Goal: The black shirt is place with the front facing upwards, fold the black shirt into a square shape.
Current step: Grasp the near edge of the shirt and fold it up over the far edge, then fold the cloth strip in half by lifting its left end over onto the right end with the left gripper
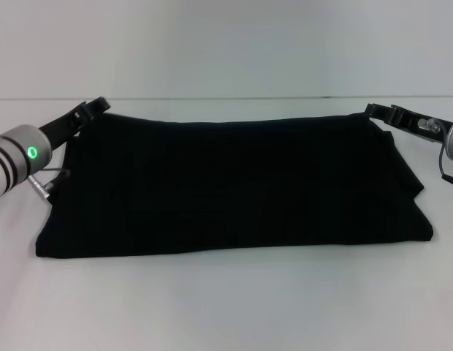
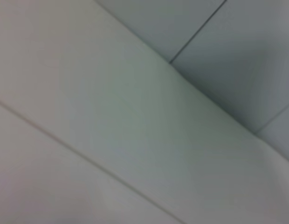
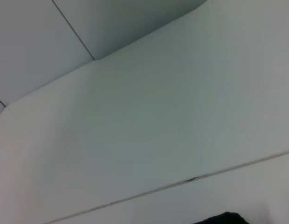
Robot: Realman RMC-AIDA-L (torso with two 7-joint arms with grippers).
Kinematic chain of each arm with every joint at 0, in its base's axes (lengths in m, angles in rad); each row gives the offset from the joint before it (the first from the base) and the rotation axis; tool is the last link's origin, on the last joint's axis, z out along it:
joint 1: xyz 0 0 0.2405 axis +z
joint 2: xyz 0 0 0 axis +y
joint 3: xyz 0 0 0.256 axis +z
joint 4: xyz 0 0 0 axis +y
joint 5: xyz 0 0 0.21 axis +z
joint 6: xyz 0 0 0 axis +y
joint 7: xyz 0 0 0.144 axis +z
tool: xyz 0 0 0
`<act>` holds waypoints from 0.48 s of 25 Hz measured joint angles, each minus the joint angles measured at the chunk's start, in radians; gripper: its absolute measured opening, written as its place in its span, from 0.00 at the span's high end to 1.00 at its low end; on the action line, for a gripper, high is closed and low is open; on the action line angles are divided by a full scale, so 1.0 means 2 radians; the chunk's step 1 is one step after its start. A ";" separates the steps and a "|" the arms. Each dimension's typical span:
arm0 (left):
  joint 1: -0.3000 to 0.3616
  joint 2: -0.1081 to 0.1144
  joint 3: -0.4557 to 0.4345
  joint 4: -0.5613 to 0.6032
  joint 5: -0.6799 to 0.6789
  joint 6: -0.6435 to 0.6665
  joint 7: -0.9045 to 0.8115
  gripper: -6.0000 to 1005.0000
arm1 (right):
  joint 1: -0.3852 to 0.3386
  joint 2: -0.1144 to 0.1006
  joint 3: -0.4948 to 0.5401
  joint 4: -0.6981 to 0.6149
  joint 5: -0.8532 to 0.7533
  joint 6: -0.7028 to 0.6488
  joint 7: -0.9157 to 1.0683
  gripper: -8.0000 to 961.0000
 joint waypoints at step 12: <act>0.052 0.026 -0.003 0.003 -0.016 0.047 -0.011 0.34 | -0.052 -0.007 -0.001 -0.005 0.070 -0.115 -0.071 0.39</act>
